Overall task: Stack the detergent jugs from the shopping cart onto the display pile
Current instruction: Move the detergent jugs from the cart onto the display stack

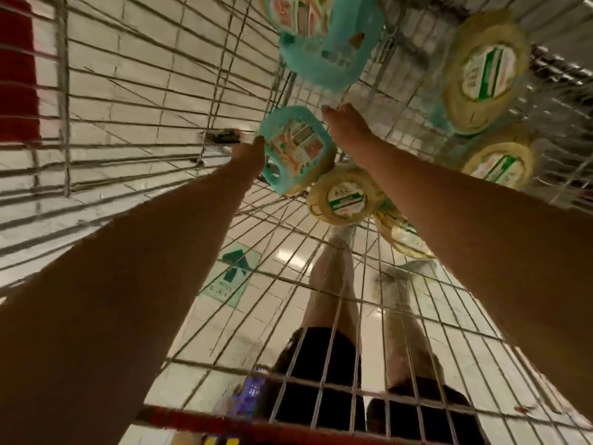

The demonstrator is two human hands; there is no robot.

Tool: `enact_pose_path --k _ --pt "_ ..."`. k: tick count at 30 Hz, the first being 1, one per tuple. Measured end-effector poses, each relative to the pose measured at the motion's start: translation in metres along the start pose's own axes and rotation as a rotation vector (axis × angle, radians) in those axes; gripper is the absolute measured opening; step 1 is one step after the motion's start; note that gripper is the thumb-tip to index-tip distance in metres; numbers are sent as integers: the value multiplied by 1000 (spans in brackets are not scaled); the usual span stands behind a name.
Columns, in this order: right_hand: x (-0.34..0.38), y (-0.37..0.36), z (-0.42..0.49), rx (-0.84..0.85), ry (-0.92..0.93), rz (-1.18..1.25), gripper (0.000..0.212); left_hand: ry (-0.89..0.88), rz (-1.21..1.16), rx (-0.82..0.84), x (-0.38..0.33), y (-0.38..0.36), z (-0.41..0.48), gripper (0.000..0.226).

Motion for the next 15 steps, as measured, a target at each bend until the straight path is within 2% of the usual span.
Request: enact_pose_path --k 3,7,10,15 --pt "-11 -16 27 19 -20 45 48 45 -237 43 15 -24 11 60" --pt "-23 -32 40 85 -14 17 59 98 -480 174 28 -46 27 76" --pt "-27 -47 42 201 8 24 59 111 -524 195 33 -48 31 81" --pt "-11 -27 29 182 64 181 59 95 -532 223 27 -39 21 87"
Point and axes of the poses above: each hand's wrist, its own z-axis towards the middle knuckle, its own y-axis out of the back of the hand, x = y × z, the point moved 8 cm from there along z, towards the middle knuckle, and after that the axes turned 2 degrees about -z, right-handed, at the moved point
